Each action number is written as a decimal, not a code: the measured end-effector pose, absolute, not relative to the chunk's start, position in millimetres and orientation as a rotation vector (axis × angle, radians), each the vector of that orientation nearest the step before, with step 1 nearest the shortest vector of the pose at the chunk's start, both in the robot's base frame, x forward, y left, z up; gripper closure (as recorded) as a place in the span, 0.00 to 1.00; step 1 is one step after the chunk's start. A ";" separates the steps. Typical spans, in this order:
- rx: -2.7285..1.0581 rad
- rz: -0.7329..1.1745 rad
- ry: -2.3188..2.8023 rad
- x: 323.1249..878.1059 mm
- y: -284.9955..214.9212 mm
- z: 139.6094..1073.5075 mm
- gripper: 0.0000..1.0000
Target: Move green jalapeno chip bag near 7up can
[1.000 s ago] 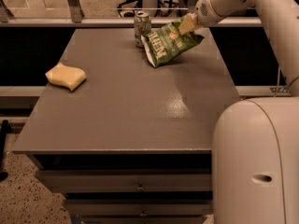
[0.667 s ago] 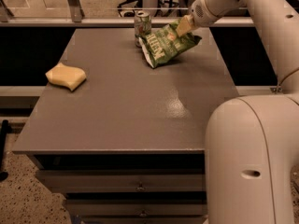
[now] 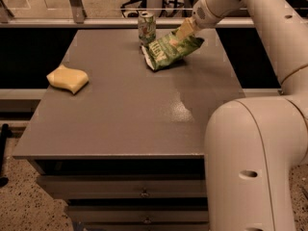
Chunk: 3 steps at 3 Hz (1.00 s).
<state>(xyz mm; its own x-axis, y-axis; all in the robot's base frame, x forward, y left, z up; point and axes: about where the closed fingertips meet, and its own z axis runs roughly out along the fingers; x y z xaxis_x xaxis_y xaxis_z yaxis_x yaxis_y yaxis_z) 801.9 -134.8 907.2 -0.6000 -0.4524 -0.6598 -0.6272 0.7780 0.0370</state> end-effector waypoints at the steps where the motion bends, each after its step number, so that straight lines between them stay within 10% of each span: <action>1: -0.814 0.357 2.312 799.4 -137.6 906.1 0.02; 3: -0.784 0.521 2.206 776.8 -179.0 907.7 0.00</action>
Offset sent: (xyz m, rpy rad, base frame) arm -0.0248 -0.0435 0.0107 0.1267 -0.0253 0.0335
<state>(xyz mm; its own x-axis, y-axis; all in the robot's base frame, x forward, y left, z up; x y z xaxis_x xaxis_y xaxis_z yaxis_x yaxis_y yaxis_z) 776.8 -179.0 907.7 -0.5509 -0.3755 -0.7454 -0.6692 0.7324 0.1256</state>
